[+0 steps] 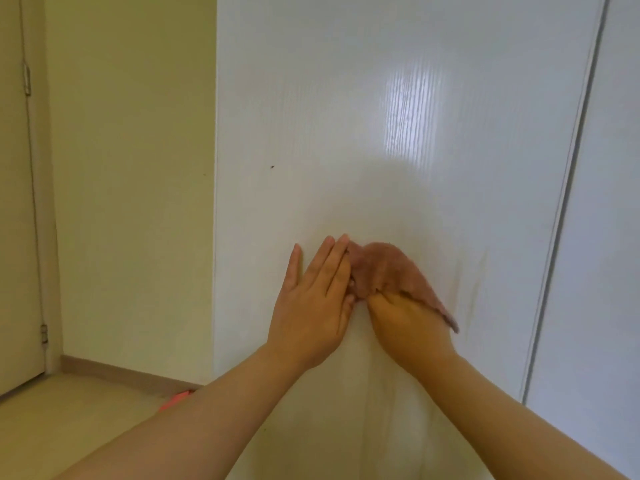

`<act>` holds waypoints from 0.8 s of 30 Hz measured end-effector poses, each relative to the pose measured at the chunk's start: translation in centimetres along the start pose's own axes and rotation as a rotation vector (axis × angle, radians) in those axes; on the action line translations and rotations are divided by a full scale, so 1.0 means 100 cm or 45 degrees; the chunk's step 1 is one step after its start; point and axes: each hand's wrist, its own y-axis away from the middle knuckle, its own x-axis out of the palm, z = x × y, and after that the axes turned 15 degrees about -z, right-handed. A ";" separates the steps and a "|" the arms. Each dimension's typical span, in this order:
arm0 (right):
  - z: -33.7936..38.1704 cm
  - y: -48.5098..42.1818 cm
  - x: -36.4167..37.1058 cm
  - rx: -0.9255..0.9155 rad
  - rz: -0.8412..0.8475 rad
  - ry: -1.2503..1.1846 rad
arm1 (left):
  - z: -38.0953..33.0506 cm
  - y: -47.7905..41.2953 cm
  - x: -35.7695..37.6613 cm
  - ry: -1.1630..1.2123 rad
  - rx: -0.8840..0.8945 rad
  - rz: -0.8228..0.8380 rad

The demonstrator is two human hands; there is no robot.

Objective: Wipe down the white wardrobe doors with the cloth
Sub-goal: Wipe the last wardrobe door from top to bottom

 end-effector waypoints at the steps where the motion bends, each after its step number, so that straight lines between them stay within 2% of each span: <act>1: -0.007 0.006 -0.003 -0.051 0.029 -0.041 | 0.000 0.001 0.002 -0.019 0.031 0.010; 3: -0.019 -0.006 -0.020 -0.291 -0.047 -0.073 | -0.002 0.000 0.004 -0.045 0.009 0.026; 5: -0.039 -0.038 -0.028 -0.257 -0.512 -0.023 | -0.005 -0.003 0.006 -0.061 -0.009 0.040; 6: -0.040 -0.052 -0.034 -0.185 -0.627 0.038 | -0.007 -0.005 0.007 -0.065 -0.018 0.037; 8: -0.031 -0.055 -0.028 -0.066 -0.701 0.089 | -0.008 -0.005 0.009 -0.059 -0.034 0.002; 9: -0.026 -0.045 -0.020 -0.052 -0.673 0.083 | -0.008 -0.004 0.009 -0.047 -0.047 -0.023; 11: -0.019 -0.016 0.000 -0.024 -0.424 -0.019 | -0.007 -0.001 0.009 -0.021 -0.068 -0.070; 13: -0.019 0.021 0.013 -0.132 -0.303 -0.075 | -0.005 0.003 0.009 -0.011 -0.034 -0.100; 15: -0.029 0.030 0.016 -0.313 -0.421 -0.071 | -0.004 0.007 0.008 -0.013 0.011 -0.115; 16: -0.034 0.021 0.013 -0.324 -0.487 -0.070 | -0.004 0.008 0.008 -0.015 0.004 -0.123; 18: -0.042 -0.014 -0.005 -0.247 -0.629 -0.031 | -0.010 0.000 0.009 -0.025 -0.050 -0.160; 21: -0.038 -0.036 -0.019 -0.076 -0.696 0.054 | -0.021 -0.015 0.012 0.004 -0.085 -0.188; 22: -0.036 -0.026 -0.012 -0.069 -0.706 0.046 | -0.024 -0.017 0.013 0.016 -0.082 -0.192; 24: -0.031 0.015 0.007 -0.021 -0.597 0.002 | -0.027 -0.017 0.014 0.041 -0.057 -0.187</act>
